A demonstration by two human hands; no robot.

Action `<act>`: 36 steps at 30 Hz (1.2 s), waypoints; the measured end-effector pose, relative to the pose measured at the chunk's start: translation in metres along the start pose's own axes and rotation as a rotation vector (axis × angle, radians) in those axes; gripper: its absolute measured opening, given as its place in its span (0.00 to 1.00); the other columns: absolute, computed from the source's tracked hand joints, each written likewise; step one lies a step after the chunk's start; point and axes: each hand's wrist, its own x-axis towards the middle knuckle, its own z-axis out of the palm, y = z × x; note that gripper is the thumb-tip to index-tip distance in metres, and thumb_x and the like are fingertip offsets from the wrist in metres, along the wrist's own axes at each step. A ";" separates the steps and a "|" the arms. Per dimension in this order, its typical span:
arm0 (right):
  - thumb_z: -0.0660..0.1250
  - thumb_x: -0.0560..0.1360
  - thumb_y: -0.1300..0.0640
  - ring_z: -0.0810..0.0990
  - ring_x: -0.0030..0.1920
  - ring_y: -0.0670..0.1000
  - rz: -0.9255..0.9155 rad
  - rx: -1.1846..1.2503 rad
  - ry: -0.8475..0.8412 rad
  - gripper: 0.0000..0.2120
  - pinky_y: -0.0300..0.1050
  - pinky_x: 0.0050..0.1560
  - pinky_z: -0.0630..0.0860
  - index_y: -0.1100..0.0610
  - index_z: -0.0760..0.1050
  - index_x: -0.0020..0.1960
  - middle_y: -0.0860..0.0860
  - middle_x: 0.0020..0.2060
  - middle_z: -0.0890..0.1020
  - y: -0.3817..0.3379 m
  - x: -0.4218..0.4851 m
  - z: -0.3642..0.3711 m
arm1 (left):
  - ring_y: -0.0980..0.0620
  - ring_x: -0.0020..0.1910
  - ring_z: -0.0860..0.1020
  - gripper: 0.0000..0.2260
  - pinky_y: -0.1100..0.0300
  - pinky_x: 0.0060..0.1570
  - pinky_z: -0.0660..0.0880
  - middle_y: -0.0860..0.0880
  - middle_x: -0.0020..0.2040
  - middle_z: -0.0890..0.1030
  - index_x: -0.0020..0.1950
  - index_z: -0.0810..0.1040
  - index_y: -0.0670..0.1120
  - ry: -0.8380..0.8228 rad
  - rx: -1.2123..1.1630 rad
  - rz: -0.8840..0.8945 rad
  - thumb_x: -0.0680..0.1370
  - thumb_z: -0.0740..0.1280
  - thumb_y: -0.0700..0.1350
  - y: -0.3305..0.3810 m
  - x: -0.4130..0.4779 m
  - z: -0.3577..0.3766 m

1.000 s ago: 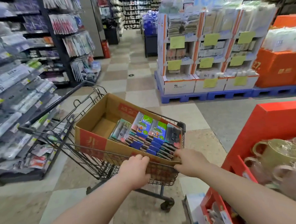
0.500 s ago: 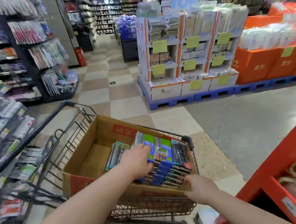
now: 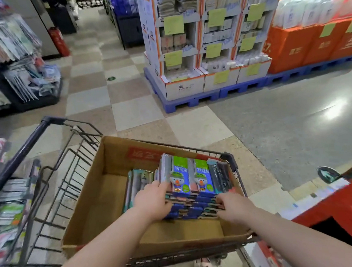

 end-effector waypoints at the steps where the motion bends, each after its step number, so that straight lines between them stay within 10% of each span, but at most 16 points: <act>1: 0.64 0.74 0.49 0.77 0.58 0.53 0.002 -0.003 -0.021 0.17 0.47 0.56 0.75 0.50 0.72 0.62 0.50 0.60 0.78 0.000 0.008 0.000 | 0.46 0.67 0.70 0.26 0.51 0.63 0.71 0.49 0.69 0.69 0.74 0.62 0.51 -0.011 -0.006 -0.009 0.77 0.62 0.54 -0.005 0.006 0.003; 18: 0.63 0.77 0.53 0.70 0.67 0.55 -0.204 0.144 -0.172 0.23 0.48 0.63 0.71 0.54 0.66 0.71 0.53 0.66 0.70 -0.045 0.164 0.008 | 0.46 0.68 0.68 0.30 0.52 0.65 0.70 0.48 0.71 0.66 0.75 0.60 0.49 -0.203 -0.244 -0.433 0.76 0.64 0.56 -0.070 0.097 0.058; 32: 0.66 0.76 0.50 0.71 0.59 0.52 -0.287 0.169 -0.112 0.14 0.46 0.56 0.69 0.54 0.69 0.58 0.50 0.57 0.71 -0.045 0.203 0.026 | 0.38 0.61 0.73 0.31 0.48 0.60 0.73 0.39 0.63 0.72 0.68 0.64 0.42 -0.147 -0.690 -1.029 0.71 0.74 0.49 -0.129 0.169 0.125; 36: 0.66 0.76 0.50 0.71 0.59 0.52 -0.287 0.158 -0.119 0.14 0.46 0.57 0.71 0.53 0.69 0.58 0.50 0.57 0.71 -0.046 0.206 0.026 | 0.37 0.61 0.73 0.50 0.42 0.59 0.74 0.39 0.63 0.73 0.69 0.62 0.45 -0.126 -0.746 -1.092 0.53 0.78 0.60 -0.145 0.176 0.139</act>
